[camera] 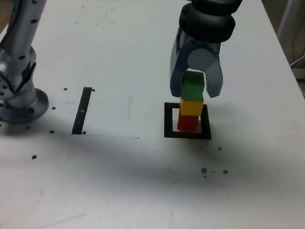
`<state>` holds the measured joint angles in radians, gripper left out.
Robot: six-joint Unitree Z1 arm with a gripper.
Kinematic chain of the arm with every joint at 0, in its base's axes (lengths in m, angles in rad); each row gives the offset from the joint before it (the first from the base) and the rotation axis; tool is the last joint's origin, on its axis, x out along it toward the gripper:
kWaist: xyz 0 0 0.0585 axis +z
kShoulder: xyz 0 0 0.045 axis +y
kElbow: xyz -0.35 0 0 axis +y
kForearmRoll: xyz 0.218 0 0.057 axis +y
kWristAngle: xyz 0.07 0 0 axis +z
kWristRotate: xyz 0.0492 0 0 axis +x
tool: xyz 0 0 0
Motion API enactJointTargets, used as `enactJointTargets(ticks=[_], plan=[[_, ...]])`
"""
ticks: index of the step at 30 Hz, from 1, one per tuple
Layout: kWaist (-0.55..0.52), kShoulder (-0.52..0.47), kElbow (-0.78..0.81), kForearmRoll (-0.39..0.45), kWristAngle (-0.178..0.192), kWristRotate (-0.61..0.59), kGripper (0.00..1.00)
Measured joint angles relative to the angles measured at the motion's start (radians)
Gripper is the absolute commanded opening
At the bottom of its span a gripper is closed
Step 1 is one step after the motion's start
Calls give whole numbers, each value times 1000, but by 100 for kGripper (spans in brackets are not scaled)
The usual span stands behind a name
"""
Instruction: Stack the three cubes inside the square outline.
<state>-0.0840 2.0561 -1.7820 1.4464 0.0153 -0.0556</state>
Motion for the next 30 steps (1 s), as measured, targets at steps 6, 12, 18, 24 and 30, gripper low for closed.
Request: enactJointTargets(ticks=[6, 12, 18, 24, 30], plan=[[0, 1, 2, -5, -2, 3, 95], [0, 1, 1, -3, 3, 3, 99], [4, -18, 2, -1, 14, 3, 99], [23, -38, 29, 2, 14, 3, 99], [30, -114, 51, 3, 13, 3, 99]])
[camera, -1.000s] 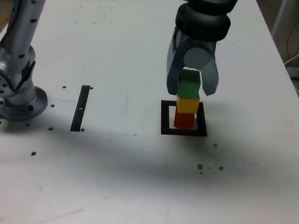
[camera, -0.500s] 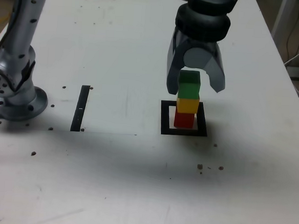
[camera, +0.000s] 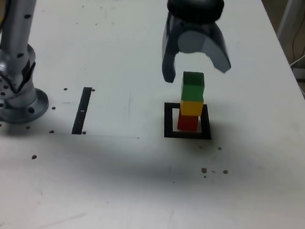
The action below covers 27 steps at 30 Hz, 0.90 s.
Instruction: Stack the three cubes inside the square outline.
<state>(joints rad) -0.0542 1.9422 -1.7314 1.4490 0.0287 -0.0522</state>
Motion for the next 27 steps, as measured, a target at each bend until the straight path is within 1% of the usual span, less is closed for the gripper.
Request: enactJointTargets(ticks=[4, 10, 13, 17, 19, 23, 27], plan=[[0, -62, 7, 19, -9, 0, 99], [-8, -113, 5, 72, -31, 0, 99], [-22, -161, 7, 90, -36, 0, 99], [-20, -236, 75, 100, -52, 0, 99], [-19, -246, 81, 103, -59, 0, 99], [-15, -298, 135, 109, -92, -1, 99], [-15, -350, 168, 110, -97, -18, 99]])
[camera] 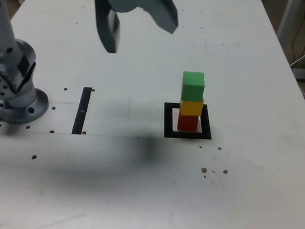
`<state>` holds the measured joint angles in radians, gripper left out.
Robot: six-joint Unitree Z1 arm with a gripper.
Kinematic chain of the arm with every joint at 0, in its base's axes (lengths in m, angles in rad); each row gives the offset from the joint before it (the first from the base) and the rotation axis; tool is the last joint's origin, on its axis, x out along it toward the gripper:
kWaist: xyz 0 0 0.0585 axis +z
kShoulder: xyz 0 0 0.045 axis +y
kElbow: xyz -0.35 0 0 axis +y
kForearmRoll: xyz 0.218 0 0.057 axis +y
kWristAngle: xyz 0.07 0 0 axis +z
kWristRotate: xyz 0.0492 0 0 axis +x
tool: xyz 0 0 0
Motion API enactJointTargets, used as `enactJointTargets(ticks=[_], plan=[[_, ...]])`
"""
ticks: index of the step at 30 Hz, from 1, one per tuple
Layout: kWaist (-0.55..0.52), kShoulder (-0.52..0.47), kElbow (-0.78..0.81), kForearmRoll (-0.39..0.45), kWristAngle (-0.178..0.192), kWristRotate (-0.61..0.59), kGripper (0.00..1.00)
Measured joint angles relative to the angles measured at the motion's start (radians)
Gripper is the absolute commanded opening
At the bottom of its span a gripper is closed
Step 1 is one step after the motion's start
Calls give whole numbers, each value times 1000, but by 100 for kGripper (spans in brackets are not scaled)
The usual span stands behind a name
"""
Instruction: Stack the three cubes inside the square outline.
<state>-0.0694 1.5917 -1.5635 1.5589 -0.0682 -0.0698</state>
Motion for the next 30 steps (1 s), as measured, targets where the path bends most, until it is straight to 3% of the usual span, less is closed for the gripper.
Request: enactJointTargets(ticks=[8, 13, 17, 25, 30], plan=[[0, -36, 193, -28, -17, -25, 100], [0, -94, 322, -108, 41, -31, 100], [-14, -127, 378, -108, 77, -31, 100], [-40, -127, 475, -113, 13, -31, 100], [-40, -125, 542, -169, -17, -31, 100]])
